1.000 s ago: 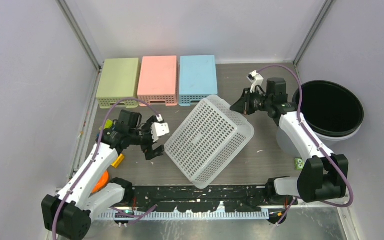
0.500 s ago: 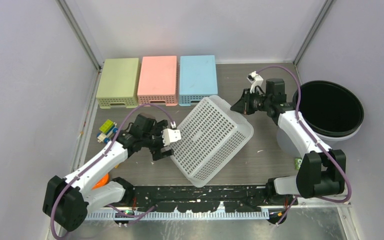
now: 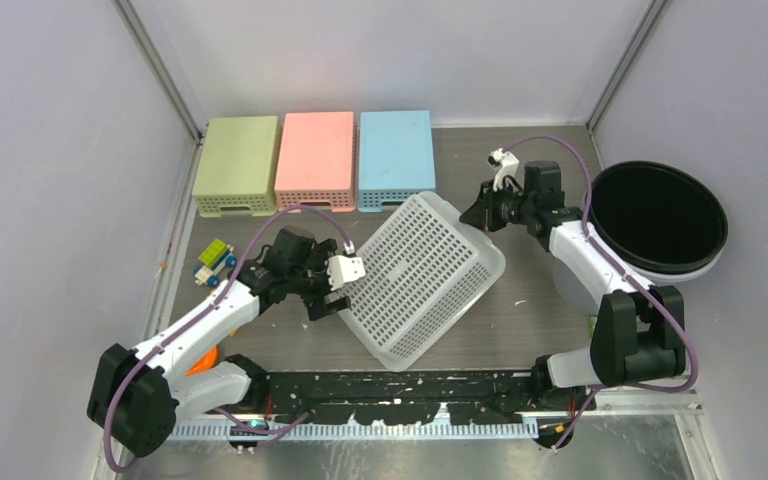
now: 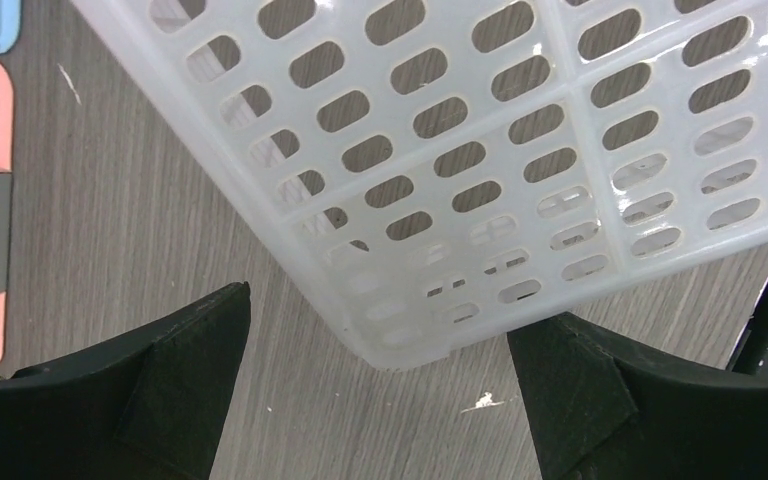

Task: Turn the large container upside down
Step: Turn the container upside down at the center of the board.

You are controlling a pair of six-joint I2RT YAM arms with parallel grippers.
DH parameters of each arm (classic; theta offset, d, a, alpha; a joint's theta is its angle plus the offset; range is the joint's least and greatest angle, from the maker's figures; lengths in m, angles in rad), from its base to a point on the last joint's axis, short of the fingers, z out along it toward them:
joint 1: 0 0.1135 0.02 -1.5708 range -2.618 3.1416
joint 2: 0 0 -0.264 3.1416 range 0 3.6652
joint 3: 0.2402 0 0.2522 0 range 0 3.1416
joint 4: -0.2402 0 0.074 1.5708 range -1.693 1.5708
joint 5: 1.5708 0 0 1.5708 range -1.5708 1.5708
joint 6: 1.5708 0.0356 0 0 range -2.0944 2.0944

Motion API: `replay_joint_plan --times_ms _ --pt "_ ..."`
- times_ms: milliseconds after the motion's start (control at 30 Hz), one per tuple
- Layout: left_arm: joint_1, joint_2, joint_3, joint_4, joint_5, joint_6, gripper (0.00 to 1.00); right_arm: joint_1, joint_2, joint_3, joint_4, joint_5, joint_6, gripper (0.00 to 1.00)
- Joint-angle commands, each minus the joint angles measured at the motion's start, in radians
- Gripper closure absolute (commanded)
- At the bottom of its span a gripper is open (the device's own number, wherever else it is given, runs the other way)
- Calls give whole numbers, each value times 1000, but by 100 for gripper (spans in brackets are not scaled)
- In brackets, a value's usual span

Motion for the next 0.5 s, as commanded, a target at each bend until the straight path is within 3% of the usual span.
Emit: replay_joint_plan --times_ms 0,467 --pt "-23 28 18 113 21 -27 0 77 22 -19 -48 -101 -49 87" --pt "-47 54 23 111 23 -25 0 95 66 2 -177 -124 -136 77"
